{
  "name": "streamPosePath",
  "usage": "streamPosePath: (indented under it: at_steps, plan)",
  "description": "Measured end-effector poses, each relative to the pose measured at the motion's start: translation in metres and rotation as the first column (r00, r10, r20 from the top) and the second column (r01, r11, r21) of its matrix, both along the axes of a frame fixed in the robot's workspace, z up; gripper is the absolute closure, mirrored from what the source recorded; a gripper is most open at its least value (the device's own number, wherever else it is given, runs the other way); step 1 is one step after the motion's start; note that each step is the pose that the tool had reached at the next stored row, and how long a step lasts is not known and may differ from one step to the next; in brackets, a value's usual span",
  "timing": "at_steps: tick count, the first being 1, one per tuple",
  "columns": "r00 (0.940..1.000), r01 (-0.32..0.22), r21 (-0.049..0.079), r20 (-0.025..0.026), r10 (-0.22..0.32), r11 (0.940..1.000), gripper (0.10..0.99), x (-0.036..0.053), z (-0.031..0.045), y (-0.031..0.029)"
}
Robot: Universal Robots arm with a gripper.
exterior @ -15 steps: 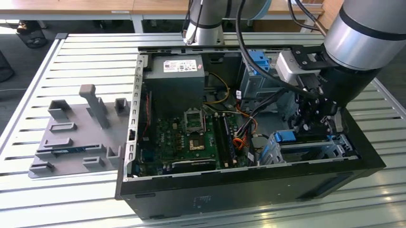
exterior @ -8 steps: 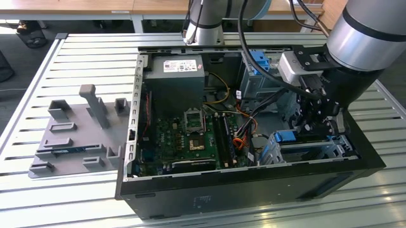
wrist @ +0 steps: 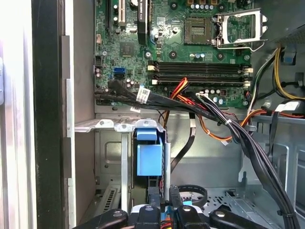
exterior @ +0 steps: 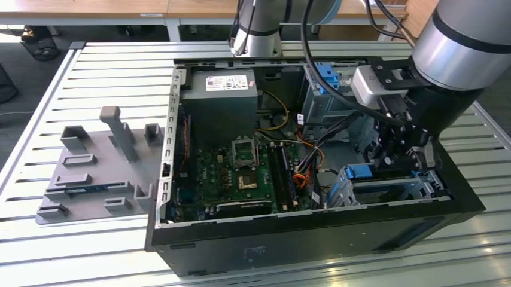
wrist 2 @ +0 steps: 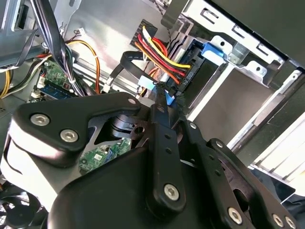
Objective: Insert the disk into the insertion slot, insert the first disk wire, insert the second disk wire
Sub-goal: 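Insert the second disk wire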
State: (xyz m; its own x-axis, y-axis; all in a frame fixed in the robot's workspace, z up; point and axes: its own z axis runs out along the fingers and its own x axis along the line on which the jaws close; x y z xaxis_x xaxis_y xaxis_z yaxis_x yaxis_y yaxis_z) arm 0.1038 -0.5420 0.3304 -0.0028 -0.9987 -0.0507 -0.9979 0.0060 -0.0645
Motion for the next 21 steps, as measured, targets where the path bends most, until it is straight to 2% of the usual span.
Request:
streamPosePath:
  at_steps: [7, 15, 21]
  plan:
    - [1.0000, 0.000, 0.001, 0.0000, 0.000, 1.0000, 0.890, 0.0009, -0.0005, -0.0027]
    - [1.0000, 0.000, 0.001, 0.0001, 0.000, 1.0000, 0.890, 0.0009, -0.0013, -0.0031]
    - [1.0000, 0.000, 0.010, 0.0000, 0.000, 1.0000, 0.890, 0.0009, -0.0003, -0.0032]
